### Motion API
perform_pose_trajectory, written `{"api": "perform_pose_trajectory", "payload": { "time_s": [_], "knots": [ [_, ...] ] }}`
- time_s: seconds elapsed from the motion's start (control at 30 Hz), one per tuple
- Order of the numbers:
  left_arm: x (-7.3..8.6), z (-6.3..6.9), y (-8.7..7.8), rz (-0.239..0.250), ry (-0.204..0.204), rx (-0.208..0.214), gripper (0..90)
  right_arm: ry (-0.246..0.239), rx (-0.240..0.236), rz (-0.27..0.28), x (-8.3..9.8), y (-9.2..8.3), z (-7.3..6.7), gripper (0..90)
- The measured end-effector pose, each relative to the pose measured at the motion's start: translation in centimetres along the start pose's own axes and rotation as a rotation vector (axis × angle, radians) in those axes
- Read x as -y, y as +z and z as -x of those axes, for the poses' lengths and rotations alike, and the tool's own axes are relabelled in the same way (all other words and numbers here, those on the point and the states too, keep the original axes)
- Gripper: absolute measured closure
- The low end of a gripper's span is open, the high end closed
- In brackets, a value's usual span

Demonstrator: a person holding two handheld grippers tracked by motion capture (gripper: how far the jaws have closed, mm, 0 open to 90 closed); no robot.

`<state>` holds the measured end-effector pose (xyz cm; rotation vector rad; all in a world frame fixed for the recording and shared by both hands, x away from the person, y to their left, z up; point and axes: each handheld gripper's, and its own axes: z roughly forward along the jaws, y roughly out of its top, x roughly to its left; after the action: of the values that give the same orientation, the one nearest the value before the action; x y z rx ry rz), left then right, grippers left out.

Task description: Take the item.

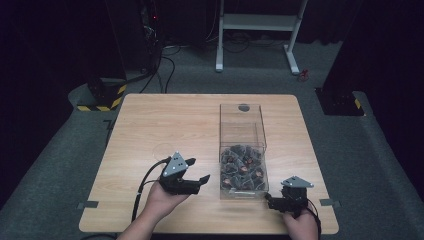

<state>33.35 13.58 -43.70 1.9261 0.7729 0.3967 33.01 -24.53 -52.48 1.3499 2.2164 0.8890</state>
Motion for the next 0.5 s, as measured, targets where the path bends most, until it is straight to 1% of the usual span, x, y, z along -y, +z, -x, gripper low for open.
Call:
{"api": "perform_pose_trajectory", "payload": {
  "time_s": [0.2, 0.23, 0.27, 0.5],
  "knots": [
    [-0.4, 0.4, 0.5, 0.001, 0.000, 0.010, 24.1, 0.000, 0.000, 0.000, 0.0, 0.0, 0.0, 7.8],
    [-0.4, 0.4, 0.6, 0.000, 0.007, 0.010, 24.1, 0.000, -0.001, 0.000, 0.0, 0.0, 0.0, 7.7],
    [-0.4, 0.5, 0.7, -0.002, 0.003, 0.014, 24.2, 0.000, -0.001, 0.000, 0.0, 0.0, 0.0, 7.8],
    [-1.0, 0.9, 1.4, -0.012, 0.023, 0.025, 24.4, -0.001, -0.001, 0.000, 0.0, 0.0, 0.0, 7.7]
  ]
}}
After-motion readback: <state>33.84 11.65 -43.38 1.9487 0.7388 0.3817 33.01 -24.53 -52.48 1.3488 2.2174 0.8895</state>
